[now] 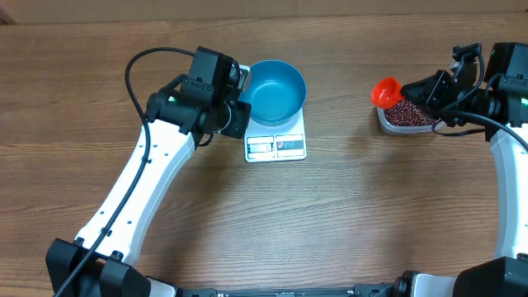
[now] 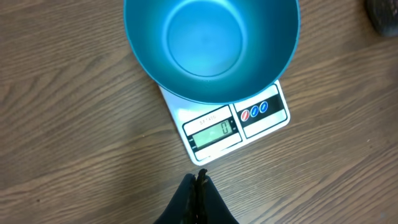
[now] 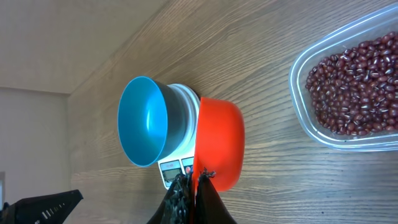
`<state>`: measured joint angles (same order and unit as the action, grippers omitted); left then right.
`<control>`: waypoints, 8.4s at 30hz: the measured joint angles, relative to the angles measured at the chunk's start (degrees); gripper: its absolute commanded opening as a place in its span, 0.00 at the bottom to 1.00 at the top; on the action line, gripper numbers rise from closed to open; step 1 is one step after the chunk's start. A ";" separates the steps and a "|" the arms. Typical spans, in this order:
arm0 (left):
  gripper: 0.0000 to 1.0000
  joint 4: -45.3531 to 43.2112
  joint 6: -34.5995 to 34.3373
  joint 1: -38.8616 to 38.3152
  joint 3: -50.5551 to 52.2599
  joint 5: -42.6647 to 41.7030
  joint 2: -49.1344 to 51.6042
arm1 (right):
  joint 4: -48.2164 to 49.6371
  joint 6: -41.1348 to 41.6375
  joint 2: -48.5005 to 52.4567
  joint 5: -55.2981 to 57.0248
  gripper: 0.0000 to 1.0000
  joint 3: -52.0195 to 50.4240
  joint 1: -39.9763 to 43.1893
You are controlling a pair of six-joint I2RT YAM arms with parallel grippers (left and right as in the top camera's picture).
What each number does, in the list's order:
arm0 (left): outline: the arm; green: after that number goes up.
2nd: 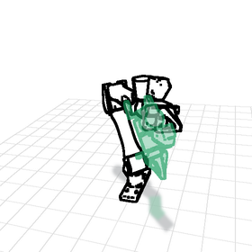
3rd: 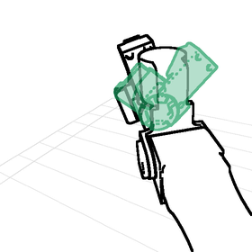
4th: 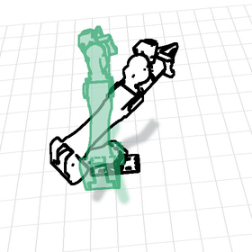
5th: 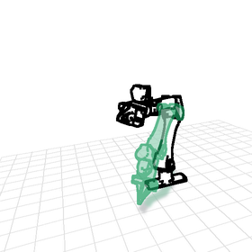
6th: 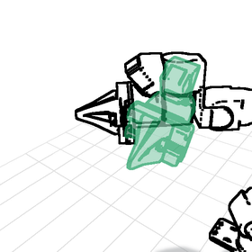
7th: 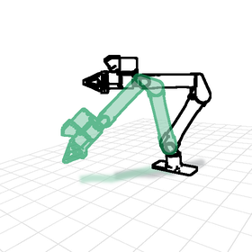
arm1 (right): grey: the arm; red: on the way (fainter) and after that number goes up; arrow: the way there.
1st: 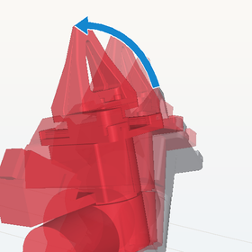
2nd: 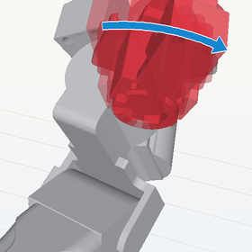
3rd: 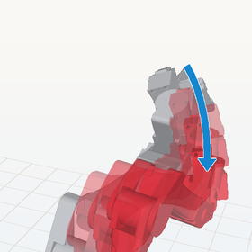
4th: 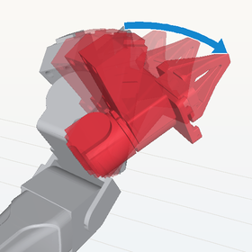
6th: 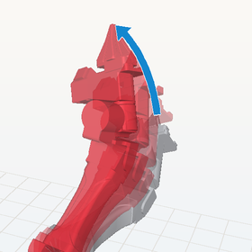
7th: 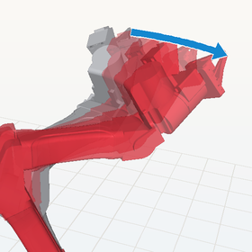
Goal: Scoop item into bowl and weigh 150g on scale
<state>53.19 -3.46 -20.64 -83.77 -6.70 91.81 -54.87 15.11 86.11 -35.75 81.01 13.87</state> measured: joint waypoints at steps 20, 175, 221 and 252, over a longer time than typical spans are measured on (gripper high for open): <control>0.04 -22.47 1.81 -1.31 26.36 -0.17 -17.03 | -0.04 0.00 0.00 0.68 0.04 0.00 0.00; 1.00 -27.50 3.58 -1.01 32.04 -1.86 -15.65 | -1.36 -0.17 0.00 3.15 0.04 0.00 0.00; 1.00 -27.54 3.58 -1.01 32.04 -1.88 -15.65 | -10.43 -16.65 17.09 31.32 0.04 17.27 -0.02; 1.00 -27.54 3.58 -1.01 32.04 -1.86 -15.65 | -8.85 -21.40 32.59 8.41 0.04 15.23 6.71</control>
<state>25.65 0.12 -21.65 -51.72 -8.56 76.16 -63.72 -6.28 118.69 -27.33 96.25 20.58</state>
